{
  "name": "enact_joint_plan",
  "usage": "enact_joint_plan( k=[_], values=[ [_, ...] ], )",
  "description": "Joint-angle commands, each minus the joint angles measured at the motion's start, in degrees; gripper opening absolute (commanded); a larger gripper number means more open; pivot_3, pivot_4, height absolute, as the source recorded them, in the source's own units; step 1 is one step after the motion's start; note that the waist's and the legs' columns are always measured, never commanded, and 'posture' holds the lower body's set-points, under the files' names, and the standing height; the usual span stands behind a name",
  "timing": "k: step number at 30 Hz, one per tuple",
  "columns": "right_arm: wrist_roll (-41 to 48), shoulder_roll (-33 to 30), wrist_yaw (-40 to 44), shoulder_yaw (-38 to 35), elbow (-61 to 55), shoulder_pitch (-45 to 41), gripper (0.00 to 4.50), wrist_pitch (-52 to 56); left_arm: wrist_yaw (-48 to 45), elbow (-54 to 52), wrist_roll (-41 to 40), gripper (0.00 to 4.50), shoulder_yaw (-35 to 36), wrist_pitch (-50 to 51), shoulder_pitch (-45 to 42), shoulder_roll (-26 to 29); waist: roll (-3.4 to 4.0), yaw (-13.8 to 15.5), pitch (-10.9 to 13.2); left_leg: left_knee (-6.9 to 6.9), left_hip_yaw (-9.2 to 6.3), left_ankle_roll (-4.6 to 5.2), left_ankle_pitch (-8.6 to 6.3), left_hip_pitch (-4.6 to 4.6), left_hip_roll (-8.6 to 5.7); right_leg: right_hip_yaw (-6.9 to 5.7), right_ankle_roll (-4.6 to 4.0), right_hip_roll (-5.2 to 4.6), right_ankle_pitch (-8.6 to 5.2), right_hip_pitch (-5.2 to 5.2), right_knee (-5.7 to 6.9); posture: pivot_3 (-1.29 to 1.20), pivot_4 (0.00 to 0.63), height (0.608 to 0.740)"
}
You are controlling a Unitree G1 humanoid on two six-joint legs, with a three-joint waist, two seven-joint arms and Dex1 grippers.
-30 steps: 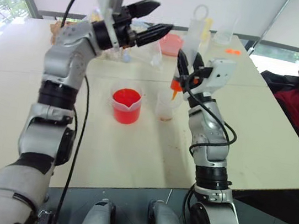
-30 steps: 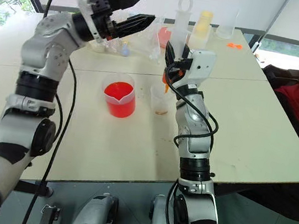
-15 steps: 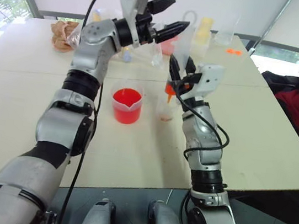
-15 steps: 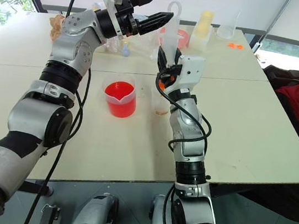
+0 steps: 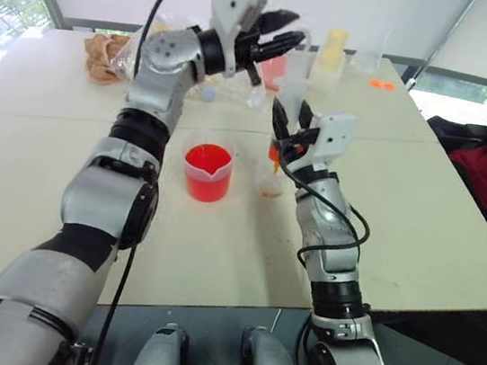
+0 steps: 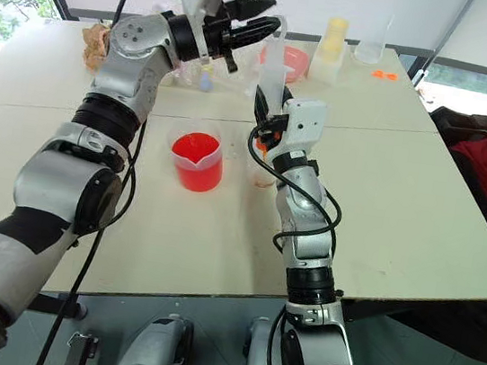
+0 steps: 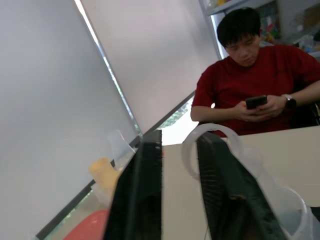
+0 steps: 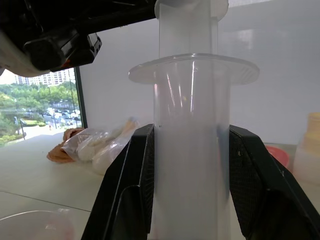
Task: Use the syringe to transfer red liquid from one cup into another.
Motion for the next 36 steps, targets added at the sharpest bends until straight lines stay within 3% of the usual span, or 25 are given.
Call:
enact_joint_plan(
  k=[1, 11, 36],
  values=[
    [-0.62, 0.44, 0.74, 1.28, -2.11, -0.69, 1.45, -2.93, -1.67, -1.03, 0.22, 0.05, 0.04, -0.56, -1.51, 0.07, 0.00, -0.06, 0.00, 0.00, 0.00, 0.00, 0.00, 0.00, 0.00, 0.00, 0.00, 0.00, 0.00, 0.00, 0.00, 0.00, 0.150, 0.740],
    [-0.80, 0.11, 0.68, 0.37, -1.94, -1.68, 1.45, -3.47, -10.00, -8.71, -1.39, 0.05, -1.31, 5.21, 4.01, 0.21, 0.00, -0.12, 0.00, -0.01, -0.01, 0.00, 0.00, 0.03, 0.02, 0.00, 0.00, 0.02, 0.00, 0.00, 0.05, 0.00, 0.150, 0.740],
    [-0.29, -3.14, 0.32, -1.69, -2.49, -4.31, 1.45, -3.75, -10.44, -17.79, 0.07, 0.05, -4.02, 11.56, 14.04, -0.90, 0.00, -0.04, 0.00, 0.03, -0.02, 0.00, 0.00, 0.02, 0.01, 0.00, 0.00, 0.00, 0.00, 0.01, 0.07, 0.00, 0.150, 0.740]
  ],
)
